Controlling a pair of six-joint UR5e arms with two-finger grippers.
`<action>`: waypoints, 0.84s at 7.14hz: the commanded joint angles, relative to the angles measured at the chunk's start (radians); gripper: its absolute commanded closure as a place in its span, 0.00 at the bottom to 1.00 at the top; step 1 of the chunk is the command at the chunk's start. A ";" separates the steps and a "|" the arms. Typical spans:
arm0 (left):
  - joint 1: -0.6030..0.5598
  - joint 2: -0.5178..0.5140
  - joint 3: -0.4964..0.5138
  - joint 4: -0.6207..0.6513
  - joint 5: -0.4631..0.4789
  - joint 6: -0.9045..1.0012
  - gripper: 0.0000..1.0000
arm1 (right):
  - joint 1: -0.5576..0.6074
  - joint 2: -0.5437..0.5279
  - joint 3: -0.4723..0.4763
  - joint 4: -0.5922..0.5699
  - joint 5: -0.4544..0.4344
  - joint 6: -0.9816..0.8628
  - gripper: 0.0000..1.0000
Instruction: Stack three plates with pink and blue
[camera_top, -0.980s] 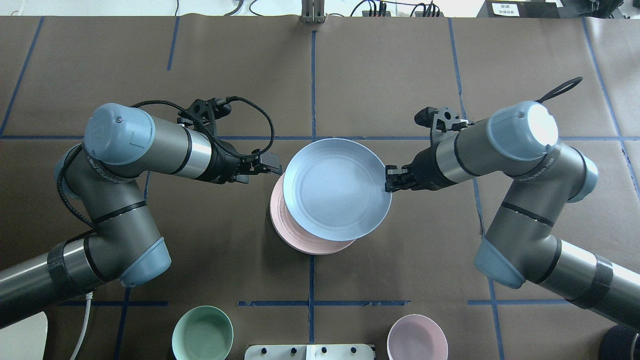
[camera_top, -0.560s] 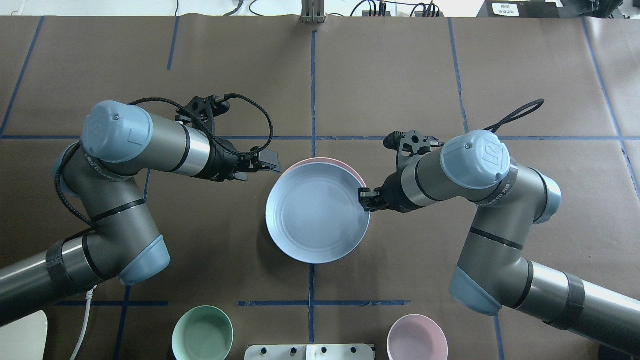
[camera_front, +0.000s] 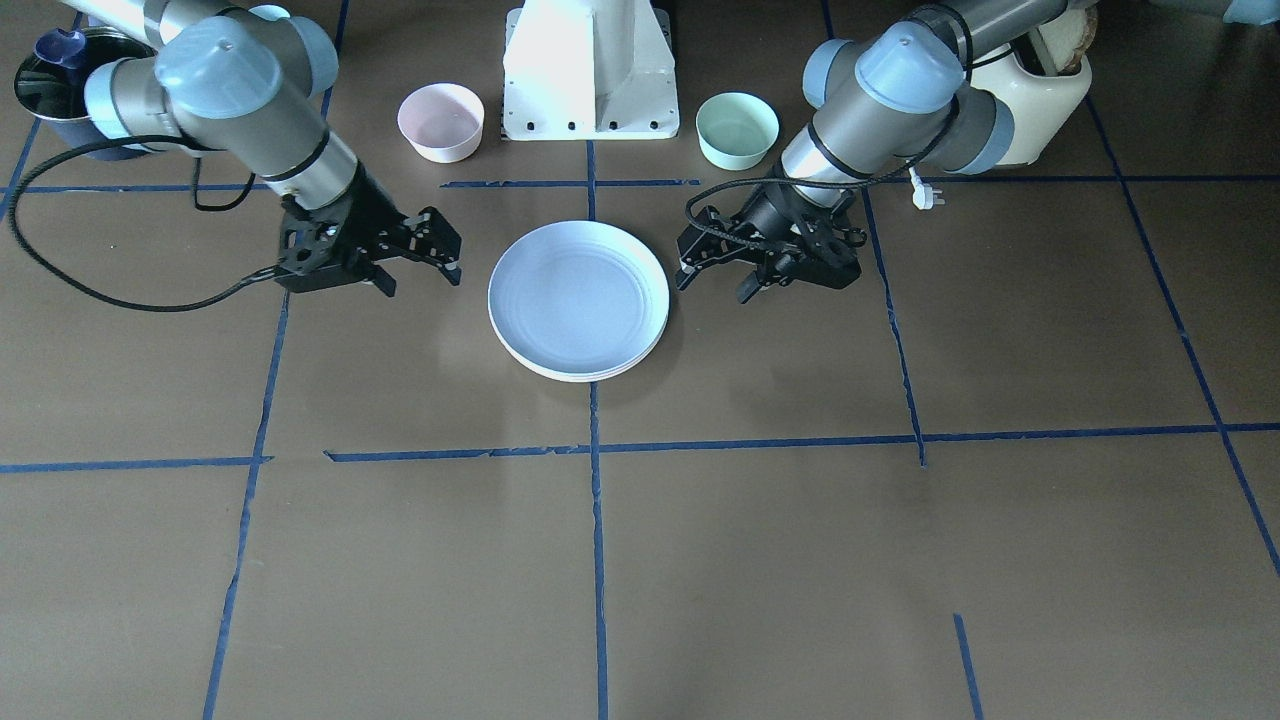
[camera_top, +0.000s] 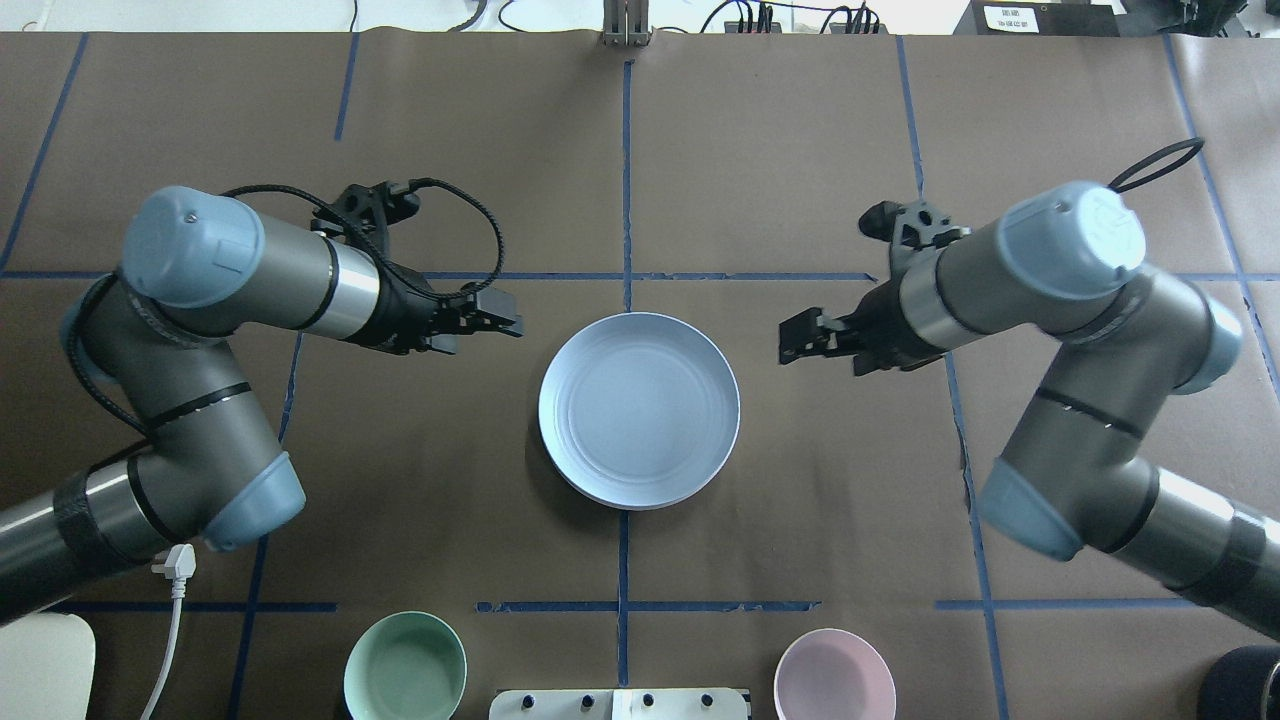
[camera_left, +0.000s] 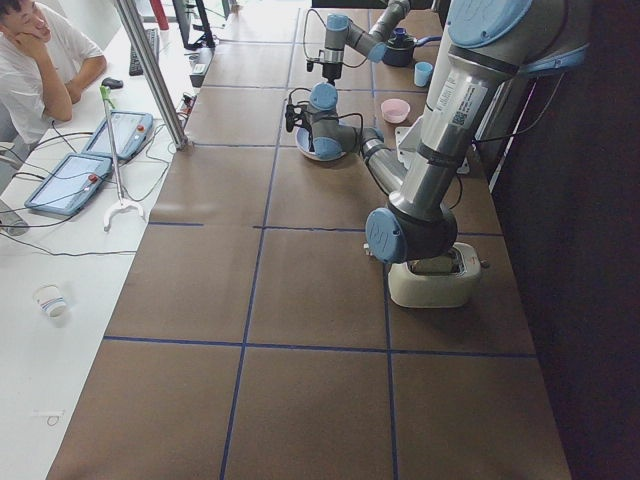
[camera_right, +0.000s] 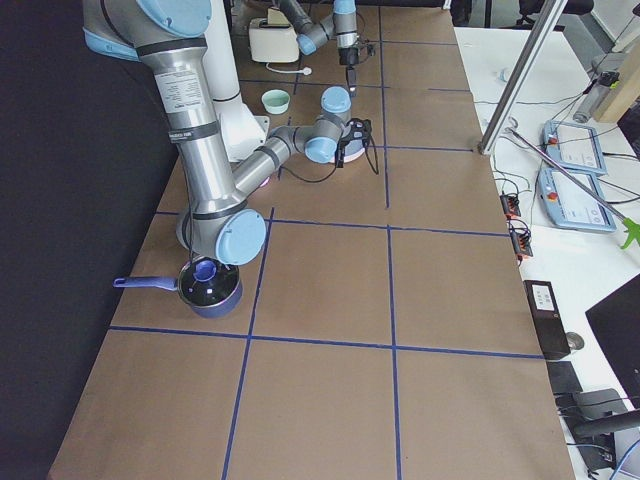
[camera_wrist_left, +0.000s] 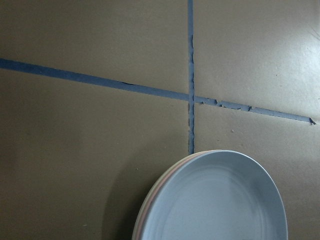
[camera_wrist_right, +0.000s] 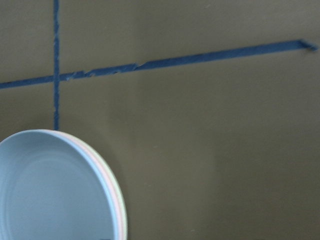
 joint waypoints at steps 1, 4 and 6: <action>-0.154 0.131 0.001 0.001 -0.167 0.165 0.10 | 0.243 -0.194 0.020 0.000 0.190 -0.301 0.00; -0.441 0.318 0.006 0.097 -0.273 0.694 0.08 | 0.596 -0.342 -0.154 -0.009 0.296 -0.921 0.00; -0.648 0.357 0.010 0.356 -0.258 1.219 0.01 | 0.796 -0.340 -0.295 -0.062 0.344 -1.094 0.00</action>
